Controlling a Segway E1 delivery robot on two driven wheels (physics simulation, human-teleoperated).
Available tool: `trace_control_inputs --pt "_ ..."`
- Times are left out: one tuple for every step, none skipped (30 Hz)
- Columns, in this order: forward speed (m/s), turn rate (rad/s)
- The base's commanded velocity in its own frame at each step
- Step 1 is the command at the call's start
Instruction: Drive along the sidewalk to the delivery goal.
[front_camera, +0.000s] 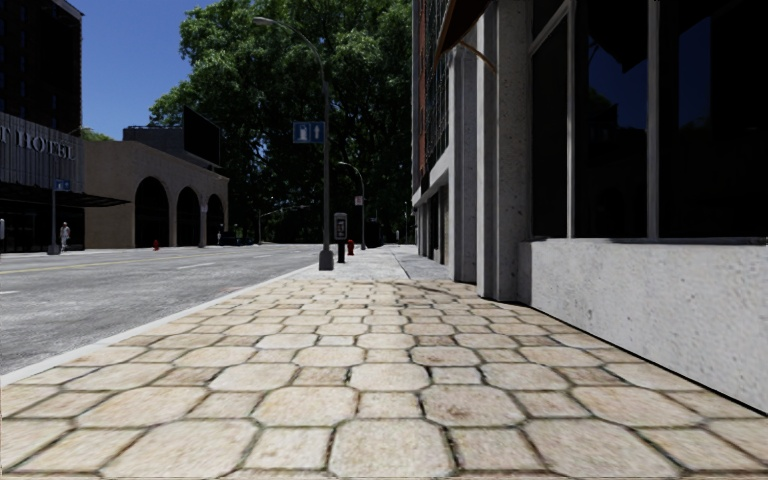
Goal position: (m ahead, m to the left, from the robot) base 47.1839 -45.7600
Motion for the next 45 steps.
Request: trace_control_inputs --pt "2.00 0.00" --pt "2.00 0.00" --pt "2.00 0.00" --pt "2.00 0.00" --pt "2.00 0.00" --pt "2.00 0.00" --pt "2.00 0.00" --pt "2.00 0.00" --pt "2.00 0.00" --pt "2.00 0.00" --pt "2.00 0.00" --pt "2.00 0.00" --pt "2.00 0.00" --pt "2.00 0.00" --pt "2.00 0.00" --pt "2.00 0.00" --pt "2.00 0.00" --pt "2.00 0.00" --pt "2.00 0.00" --pt "2.00 0.00" --pt "2.00 0.00" --pt "2.00 0.00" --pt "2.00 0.00" --pt "2.00 0.00" --pt "2.00 0.00" --pt "2.00 0.00" --pt "2.00 0.00" --pt "2.00 0.00" --pt "2.00 0.00" --pt "2.00 0.00" --pt "2.00 0.00" --pt "2.00 0.00" --pt "2.00 0.00" --pt "2.00 0.00" --pt "2.00 0.00" --pt "2.00 0.00" --pt "2.00 0.00" --pt "2.00 0.00" --pt "2.00 0.00" --pt "2.00 0.00" --pt "2.00 0.00" --pt "2.00 0.00" --pt "2.00 0.00" --pt "2.00 0.00" --pt "2.00 0.00"
